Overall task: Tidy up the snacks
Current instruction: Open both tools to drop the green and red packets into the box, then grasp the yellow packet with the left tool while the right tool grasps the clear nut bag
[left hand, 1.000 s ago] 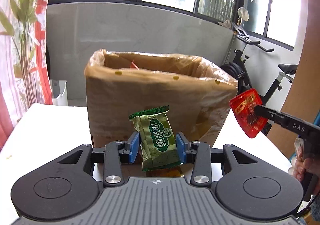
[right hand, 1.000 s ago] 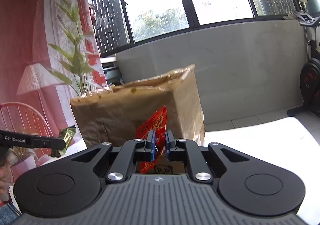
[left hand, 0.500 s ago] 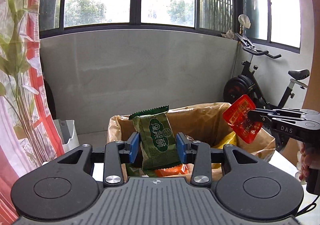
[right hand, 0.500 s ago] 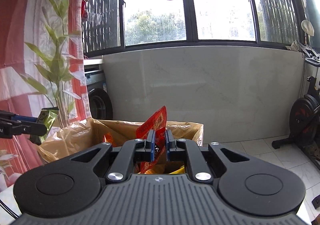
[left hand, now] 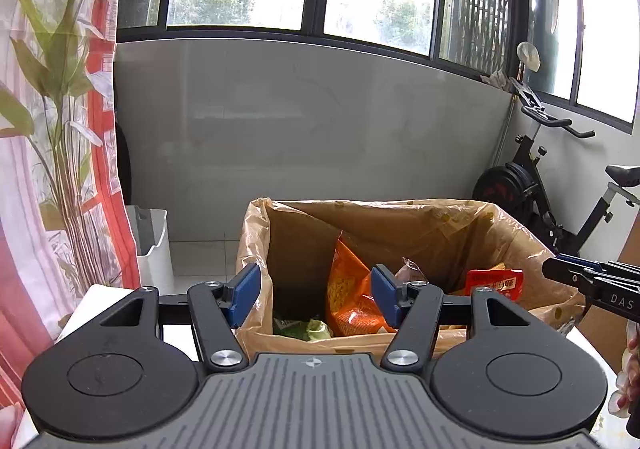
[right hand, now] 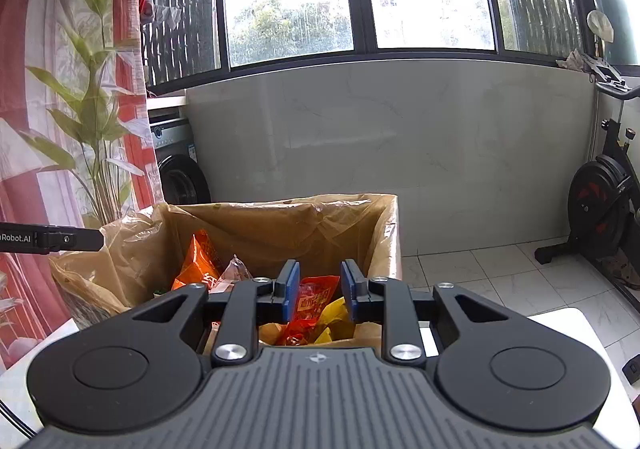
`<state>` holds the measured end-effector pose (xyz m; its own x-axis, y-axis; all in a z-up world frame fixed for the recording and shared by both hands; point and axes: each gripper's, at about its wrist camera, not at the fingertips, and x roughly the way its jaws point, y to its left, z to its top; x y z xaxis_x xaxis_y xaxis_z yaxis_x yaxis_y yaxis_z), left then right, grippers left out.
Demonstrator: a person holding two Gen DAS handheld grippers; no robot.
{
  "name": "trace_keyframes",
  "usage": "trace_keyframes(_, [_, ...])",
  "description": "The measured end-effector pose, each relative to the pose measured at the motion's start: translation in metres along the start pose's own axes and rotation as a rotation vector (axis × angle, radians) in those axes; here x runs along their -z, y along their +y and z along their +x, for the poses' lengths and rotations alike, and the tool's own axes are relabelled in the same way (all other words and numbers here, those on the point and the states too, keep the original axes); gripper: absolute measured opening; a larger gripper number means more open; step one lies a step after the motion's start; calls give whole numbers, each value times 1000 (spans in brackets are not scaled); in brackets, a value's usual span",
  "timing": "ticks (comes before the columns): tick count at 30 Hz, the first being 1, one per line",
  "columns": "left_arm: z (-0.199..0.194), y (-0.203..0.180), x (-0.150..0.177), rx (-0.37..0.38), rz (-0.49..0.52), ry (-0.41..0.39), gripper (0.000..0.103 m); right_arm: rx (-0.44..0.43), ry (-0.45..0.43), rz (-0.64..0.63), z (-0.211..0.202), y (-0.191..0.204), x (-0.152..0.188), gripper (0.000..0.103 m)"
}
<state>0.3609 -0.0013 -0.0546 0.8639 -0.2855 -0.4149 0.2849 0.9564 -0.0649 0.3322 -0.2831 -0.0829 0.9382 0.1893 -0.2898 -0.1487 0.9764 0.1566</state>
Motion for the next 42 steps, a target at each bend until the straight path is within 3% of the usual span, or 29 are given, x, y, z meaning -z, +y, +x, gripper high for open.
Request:
trace_keyframes(6, [-34, -4, 15, 18, 10, -34, 63, -16, -59, 42, -46, -14, 15, 26])
trace_keyframes(11, [-58, -19, 37, 27, 36, -52, 63, -11, -43, 64, -78, -21, 43, 26])
trace_keyframes(19, [-63, -19, 72, 26, -31, -6, 63, 60, 227, 129, -88, -32, 124, 26])
trace_keyframes(27, [-57, -19, 99, 12, -39, 60, 63, 46, 458, 233, -74, -27, 172, 27])
trace_keyframes(37, [-47, -24, 124, 7, -69, 134, 63, 57, 454, 186, -51, -23, 172, 29])
trace_keyframes(42, [-44, -26, 128, 1, -68, 153, 63, 42, 443, 222, -43, -29, 168, 41])
